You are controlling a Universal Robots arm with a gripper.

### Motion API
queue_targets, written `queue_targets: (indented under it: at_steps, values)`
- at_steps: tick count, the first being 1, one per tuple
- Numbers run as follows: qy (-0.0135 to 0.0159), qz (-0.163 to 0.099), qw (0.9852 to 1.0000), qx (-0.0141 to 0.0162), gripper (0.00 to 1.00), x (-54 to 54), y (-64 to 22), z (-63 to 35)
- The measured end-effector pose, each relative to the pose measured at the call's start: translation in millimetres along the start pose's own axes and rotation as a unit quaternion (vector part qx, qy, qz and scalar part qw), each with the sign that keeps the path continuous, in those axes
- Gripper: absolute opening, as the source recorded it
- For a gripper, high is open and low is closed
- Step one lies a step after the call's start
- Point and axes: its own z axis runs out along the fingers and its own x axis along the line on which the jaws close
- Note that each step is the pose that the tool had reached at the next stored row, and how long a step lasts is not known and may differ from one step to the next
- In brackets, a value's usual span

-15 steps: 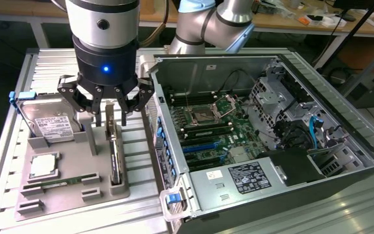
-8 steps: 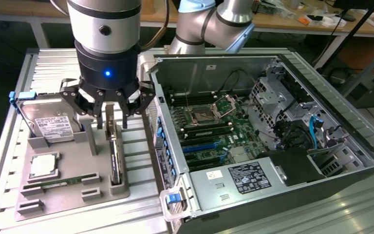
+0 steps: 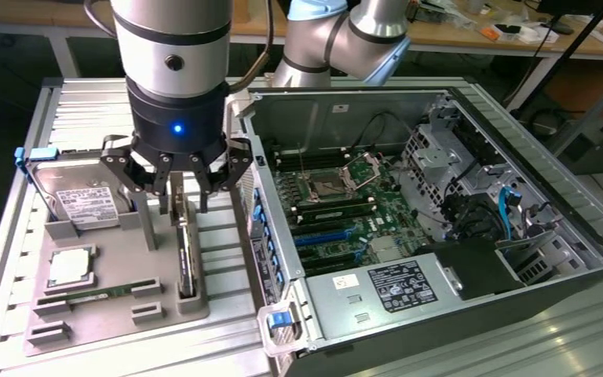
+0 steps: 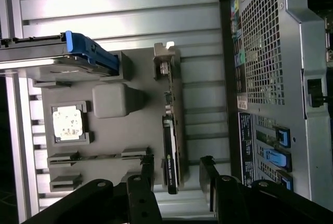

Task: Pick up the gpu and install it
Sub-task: 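Pick up the gpu and move the gpu toward the slot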

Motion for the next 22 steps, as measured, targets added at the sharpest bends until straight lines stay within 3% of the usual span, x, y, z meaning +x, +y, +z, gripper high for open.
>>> queue_targets:
  at_steps: [9, 22]
  values:
    - [0.0, -0.001, 1.0, 0.0, 0.48, -4.3, -6.6, 19.3]
    - [0.0001, -0.002, 1.0, -0.0001, 0.48, -5.7, -9.6, 29.5]
